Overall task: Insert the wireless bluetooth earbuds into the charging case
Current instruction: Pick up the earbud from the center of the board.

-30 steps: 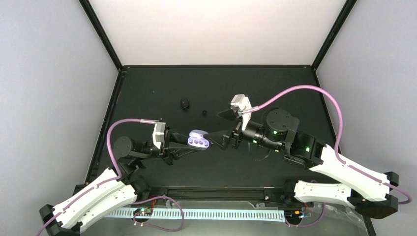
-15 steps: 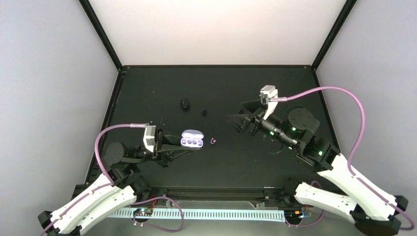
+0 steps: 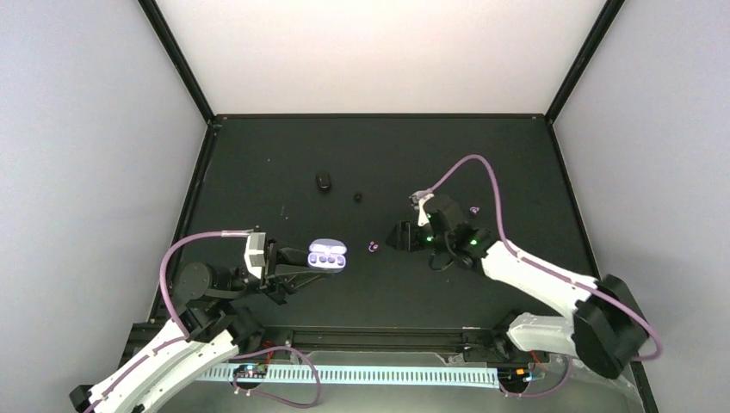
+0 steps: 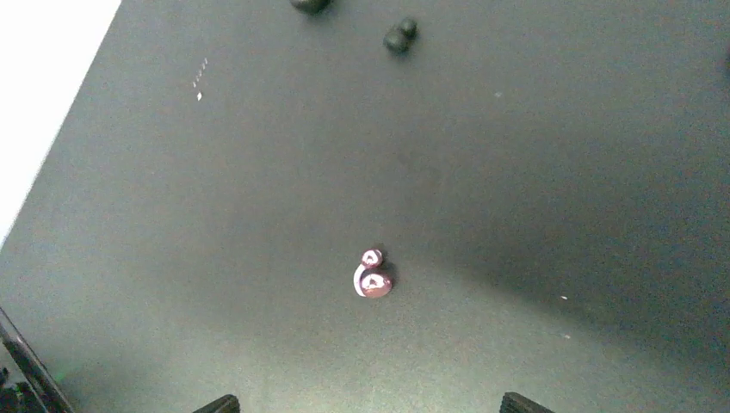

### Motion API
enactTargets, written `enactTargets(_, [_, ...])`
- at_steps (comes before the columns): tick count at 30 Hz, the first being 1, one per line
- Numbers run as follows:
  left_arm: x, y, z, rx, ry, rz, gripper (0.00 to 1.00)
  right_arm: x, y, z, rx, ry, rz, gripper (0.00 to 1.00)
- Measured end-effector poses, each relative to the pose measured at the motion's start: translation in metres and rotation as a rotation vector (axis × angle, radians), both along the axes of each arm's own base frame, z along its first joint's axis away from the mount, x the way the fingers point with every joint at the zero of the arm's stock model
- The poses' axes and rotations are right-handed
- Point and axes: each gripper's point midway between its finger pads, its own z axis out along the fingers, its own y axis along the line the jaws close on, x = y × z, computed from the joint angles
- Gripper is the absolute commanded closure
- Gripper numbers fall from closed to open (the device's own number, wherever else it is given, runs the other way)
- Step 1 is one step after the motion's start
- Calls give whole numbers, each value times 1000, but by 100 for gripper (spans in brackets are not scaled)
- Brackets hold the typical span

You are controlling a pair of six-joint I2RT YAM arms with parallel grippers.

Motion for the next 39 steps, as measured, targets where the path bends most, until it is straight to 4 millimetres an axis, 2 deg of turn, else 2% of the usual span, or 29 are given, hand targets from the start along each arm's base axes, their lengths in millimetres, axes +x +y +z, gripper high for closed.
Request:
enactTargets(4, [-2,4,-2,-1,2,9,98,5,18,-32,-11,77,38,26])
enactTargets(7, [-1,4,-7,7,12,15,98,10,29,-48,-26,111,57,28])
enactTargets(11, [0,4,-14,21,23,21,99,23,43,-50,-35,103,75,31])
enactTargets(19, [1,4,-19,32,25,28,98,41,60,-63,-82,96,105,35])
enactTargets(24, [1,4,-20,36,26,29,99,49,47,-66,-133,71,47,37])
enactTargets(26, [1,4,-21,40,27,31,98,56,28,-58,-134,47,-18,37])
enactTargets(28, [1,4,-22,42,27,33,98,68,-1,-46,-127,19,-119,38])
enactTargets(33, [1,5,-22,42,25,37,98,98,-104,-12,-117,-66,-469,41])
enactTargets(36, [2,4,-25,47,30,38,98,105,-160,-9,-122,-69,-651,41])
enactTargets(39, [3,3,-29,54,36,38,98,107,-196,-21,-152,-32,-757,42])
